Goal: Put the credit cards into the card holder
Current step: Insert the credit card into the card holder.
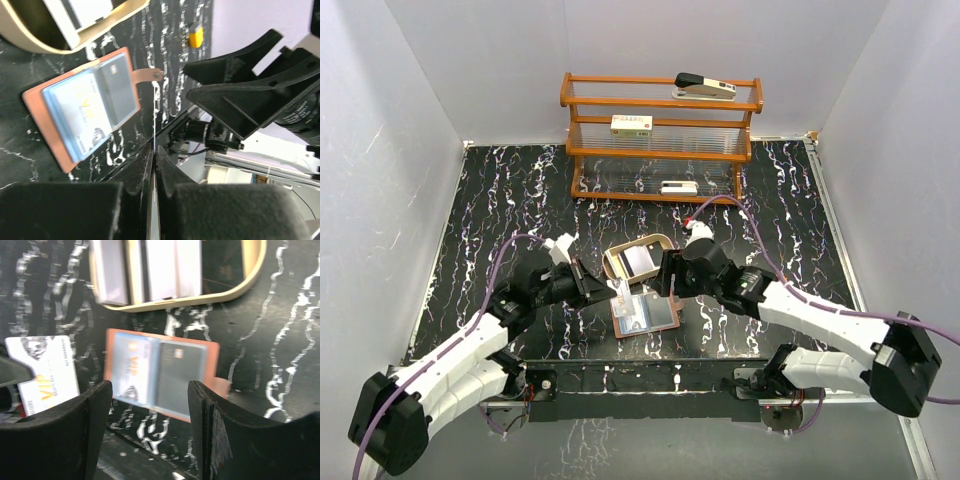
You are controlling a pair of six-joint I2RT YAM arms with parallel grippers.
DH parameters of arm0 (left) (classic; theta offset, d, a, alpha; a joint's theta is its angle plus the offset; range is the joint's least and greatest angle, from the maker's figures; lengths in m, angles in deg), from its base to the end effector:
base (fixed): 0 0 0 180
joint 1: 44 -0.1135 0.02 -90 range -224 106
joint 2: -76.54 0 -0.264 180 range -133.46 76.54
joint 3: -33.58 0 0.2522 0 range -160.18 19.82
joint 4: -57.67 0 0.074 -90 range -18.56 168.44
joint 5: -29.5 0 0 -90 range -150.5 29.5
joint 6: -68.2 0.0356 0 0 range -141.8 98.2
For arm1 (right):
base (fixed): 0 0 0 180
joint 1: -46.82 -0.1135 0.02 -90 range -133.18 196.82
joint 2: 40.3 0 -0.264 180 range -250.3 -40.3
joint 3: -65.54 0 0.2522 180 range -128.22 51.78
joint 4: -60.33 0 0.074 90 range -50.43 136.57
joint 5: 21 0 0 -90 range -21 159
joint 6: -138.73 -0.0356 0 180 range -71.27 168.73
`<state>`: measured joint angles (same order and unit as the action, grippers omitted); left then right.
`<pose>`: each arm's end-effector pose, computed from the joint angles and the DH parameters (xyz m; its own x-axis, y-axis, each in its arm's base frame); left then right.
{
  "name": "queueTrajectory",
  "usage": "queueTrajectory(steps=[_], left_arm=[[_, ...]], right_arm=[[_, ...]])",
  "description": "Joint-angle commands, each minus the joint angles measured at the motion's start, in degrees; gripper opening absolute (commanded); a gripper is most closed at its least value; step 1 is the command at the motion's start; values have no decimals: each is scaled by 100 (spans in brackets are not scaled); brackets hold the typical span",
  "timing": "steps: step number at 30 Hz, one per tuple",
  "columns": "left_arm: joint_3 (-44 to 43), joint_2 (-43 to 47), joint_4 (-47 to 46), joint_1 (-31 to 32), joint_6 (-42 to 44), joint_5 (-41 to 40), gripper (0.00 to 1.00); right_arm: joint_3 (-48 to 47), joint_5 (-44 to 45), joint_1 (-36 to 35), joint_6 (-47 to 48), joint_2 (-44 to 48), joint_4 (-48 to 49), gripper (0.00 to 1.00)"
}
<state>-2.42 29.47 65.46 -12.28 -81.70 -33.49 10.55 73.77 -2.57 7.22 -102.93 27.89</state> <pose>0.1512 -0.1125 0.2242 -0.8594 -0.3749 -0.3476 0.1804 0.4138 -0.8923 0.1535 0.1745 0.2439 -0.7878 0.0959 -0.6085 -0.2578 0.8459 0.4670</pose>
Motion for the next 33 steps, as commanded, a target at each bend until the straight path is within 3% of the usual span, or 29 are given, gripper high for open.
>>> queueTrajectory(steps=[1, 8, 27, 33], left_arm=[[-74, -341, 243, 10, 256, 176, 0], [2, -457, 391, 14, 283, 68, 0], [-112, -857, 590, 15, 527, 76, 0], [-131, -1042, 640, 13, 577, 128, 0]], right_arm=[[-333, 736, 12, 727, -326, -477, 62], [-286, 691, 111, 911, -924, -498, 63], [53, -125, 324, 1194, -1827, 298, 37], [240, -541, 324, 1115, -1879, 541, 32]])
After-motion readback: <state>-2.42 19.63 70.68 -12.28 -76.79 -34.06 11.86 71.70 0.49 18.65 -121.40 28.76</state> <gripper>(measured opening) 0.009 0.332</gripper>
